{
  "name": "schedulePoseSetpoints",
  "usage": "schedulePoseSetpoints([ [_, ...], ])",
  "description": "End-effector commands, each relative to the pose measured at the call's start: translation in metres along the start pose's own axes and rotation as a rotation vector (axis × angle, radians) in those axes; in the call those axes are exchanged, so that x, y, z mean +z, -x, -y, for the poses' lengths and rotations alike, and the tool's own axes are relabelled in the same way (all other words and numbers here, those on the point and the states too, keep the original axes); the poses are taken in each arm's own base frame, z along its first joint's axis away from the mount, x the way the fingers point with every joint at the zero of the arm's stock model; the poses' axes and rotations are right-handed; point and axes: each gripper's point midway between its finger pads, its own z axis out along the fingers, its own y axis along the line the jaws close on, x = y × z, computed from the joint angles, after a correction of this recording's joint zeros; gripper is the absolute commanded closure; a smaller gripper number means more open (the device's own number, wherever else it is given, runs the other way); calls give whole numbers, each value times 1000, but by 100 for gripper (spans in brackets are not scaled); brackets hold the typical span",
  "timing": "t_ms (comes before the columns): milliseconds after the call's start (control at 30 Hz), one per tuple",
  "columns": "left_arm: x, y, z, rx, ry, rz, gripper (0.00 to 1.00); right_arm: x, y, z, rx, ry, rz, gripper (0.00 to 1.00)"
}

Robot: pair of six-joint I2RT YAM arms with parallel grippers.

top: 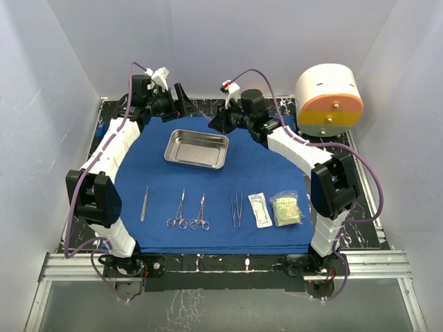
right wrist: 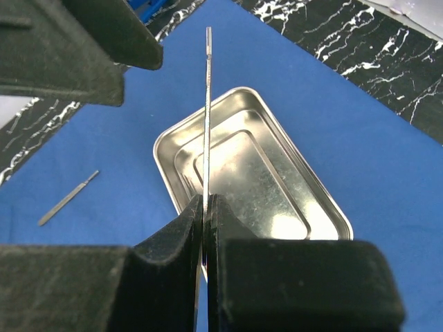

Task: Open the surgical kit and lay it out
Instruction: Place the medical item in the surgical kit.

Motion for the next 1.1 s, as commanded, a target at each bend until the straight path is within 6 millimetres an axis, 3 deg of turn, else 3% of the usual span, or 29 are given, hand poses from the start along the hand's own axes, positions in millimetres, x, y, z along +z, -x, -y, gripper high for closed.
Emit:
schedulePoseSetpoints([
  [0,8,8,26,-352,-79,-21,20,-6,30,-5,-99,-94,66,100],
  [200,22,-18,18,-561,-69,-104,29,-5,32,-10,-142,-137,62,100],
  [467,28,-20,23,-663,-115,-115,44,5,27,-16,-158,-173,48,100],
  [800,36,-33,16,-729,-106,-147,64,12,24,-27,-176,-186,34,100],
  [967,34,-35,14,-738,-91,-147,66,12,23,-24,-180,-205,32,100],
  [1067,32,-39,13,-751,-80,-152,60,11,23,-23,-180,-213,31,100],
])
